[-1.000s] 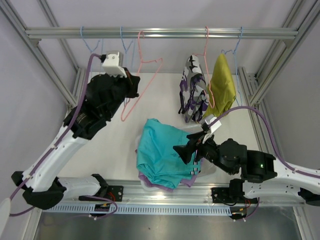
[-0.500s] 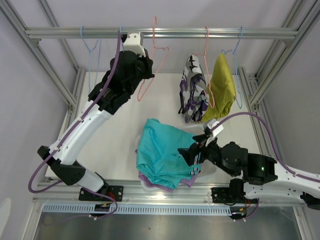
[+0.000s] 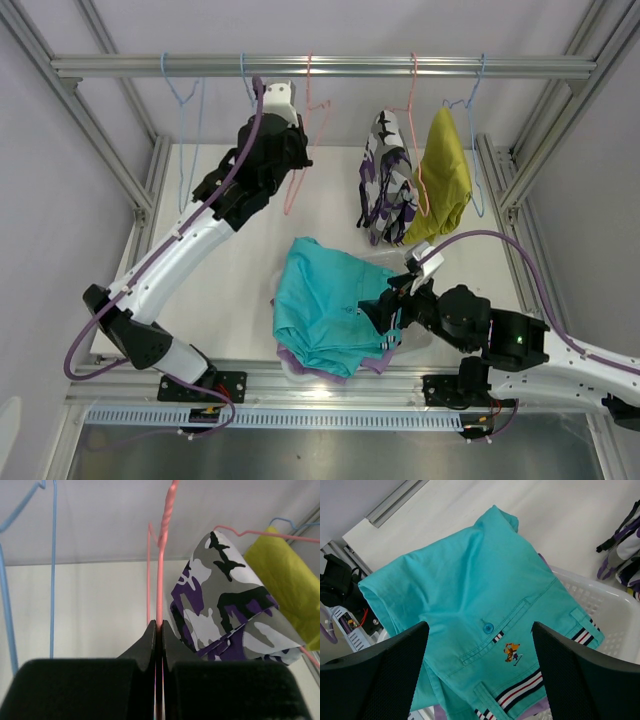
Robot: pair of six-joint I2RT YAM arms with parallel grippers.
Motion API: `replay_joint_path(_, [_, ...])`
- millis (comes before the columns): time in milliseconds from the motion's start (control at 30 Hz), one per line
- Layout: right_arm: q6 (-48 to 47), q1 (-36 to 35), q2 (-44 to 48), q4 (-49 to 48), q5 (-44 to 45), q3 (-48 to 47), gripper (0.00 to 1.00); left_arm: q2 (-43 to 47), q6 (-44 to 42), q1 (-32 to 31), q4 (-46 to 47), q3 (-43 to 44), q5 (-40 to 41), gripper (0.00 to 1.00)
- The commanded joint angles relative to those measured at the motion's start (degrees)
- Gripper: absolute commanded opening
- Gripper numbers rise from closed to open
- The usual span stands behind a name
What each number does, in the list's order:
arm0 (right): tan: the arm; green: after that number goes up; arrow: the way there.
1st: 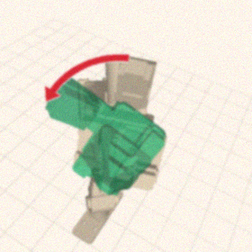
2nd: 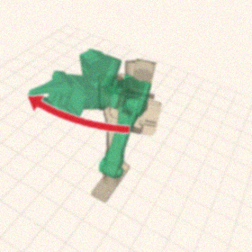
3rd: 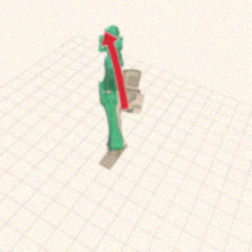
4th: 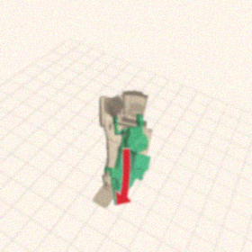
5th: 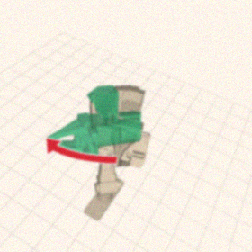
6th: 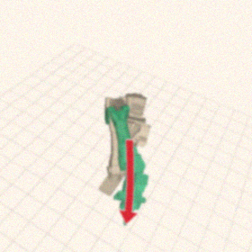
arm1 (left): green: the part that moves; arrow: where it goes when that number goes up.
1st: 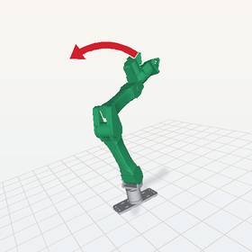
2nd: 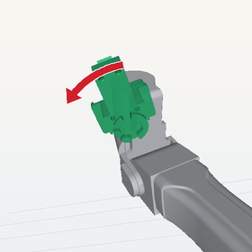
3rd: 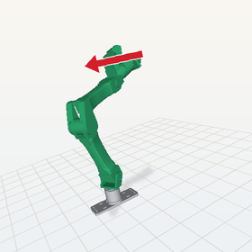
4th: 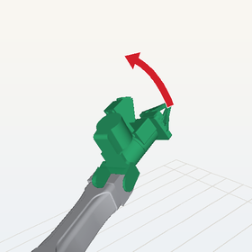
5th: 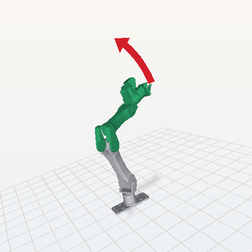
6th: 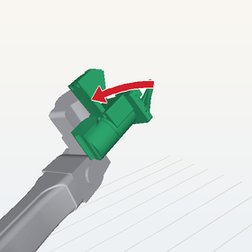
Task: Remove the trousers from the hanger
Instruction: Place the hanger at the clothesline.
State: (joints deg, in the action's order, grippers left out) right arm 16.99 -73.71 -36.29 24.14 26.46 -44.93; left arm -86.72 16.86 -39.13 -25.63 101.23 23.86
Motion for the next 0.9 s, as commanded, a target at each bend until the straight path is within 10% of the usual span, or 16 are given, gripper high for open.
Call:
replay_joint_path(0, [1.1,0.2,1.3,-1.3,-1.4,1.0,0.89,2.9,1.8,0.3,3.0,-4.4,0.7,0.01])
replay_joint_path(200, [2.2,0.3,2.1,-1.1,-2.4,2.0,0.89,5.2,4.0,0.2,4.9,-11.7,0.5,0.03])
replay_joint_path(500, [3.5,0.3,3.2,-0.4,-3.2,3.7,0.89,13.6,7.7,-2.8,5.6,-21.8,0.7,0.57])
replay_joint_path(867, [3.0,0.3,5.9,4.2,-5.4,-3.3,0.88,27.9,7.8,-8.1,6.0,-25.3,-4.8,0.63])
